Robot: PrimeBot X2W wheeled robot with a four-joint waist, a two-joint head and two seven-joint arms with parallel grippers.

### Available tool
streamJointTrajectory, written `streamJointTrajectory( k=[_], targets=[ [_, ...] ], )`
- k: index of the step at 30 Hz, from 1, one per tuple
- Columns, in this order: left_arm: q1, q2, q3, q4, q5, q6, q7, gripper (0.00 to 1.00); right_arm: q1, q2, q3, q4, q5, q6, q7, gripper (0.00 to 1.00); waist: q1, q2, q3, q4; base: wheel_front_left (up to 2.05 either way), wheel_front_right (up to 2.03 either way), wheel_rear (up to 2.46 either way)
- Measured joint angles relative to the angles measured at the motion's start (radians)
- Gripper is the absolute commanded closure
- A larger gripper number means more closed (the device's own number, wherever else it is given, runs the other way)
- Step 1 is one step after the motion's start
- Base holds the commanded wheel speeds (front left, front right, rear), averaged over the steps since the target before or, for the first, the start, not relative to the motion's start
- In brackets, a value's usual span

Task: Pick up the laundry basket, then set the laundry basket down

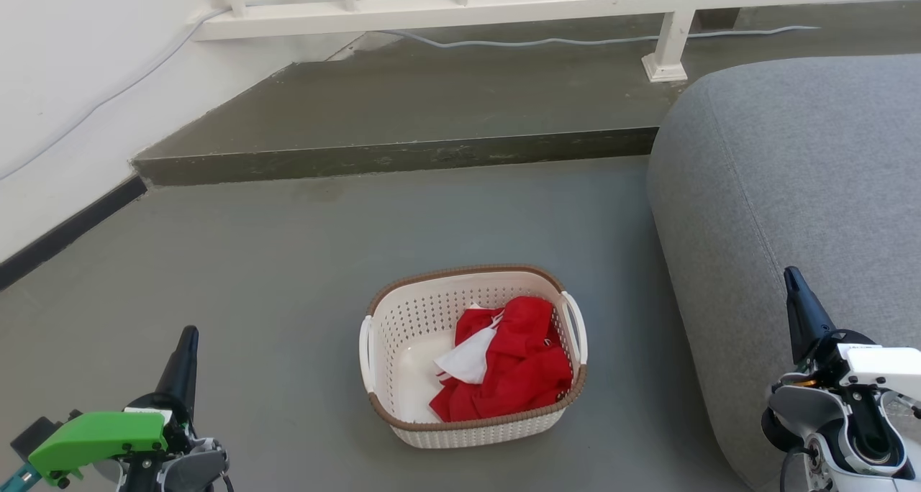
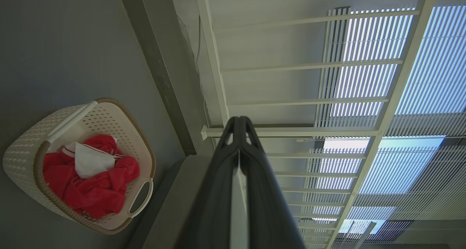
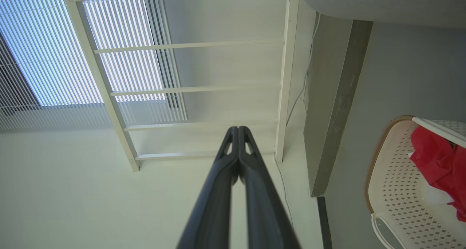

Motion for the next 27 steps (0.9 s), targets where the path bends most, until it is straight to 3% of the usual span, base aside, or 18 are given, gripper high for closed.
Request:
streamJointTrajectory(
  k=[27],
  targets=[
    [-0.003, 0.0, 0.002, 0.016, 0.0, -0.001, 0.006, 1.0, -0.002, 0.0, -0.001, -0.001, 0.0, 0.001, 0.002, 1.0, 0.0, 0.0, 0.0, 0.0, 0.0, 0.0, 0.0]
  ],
)
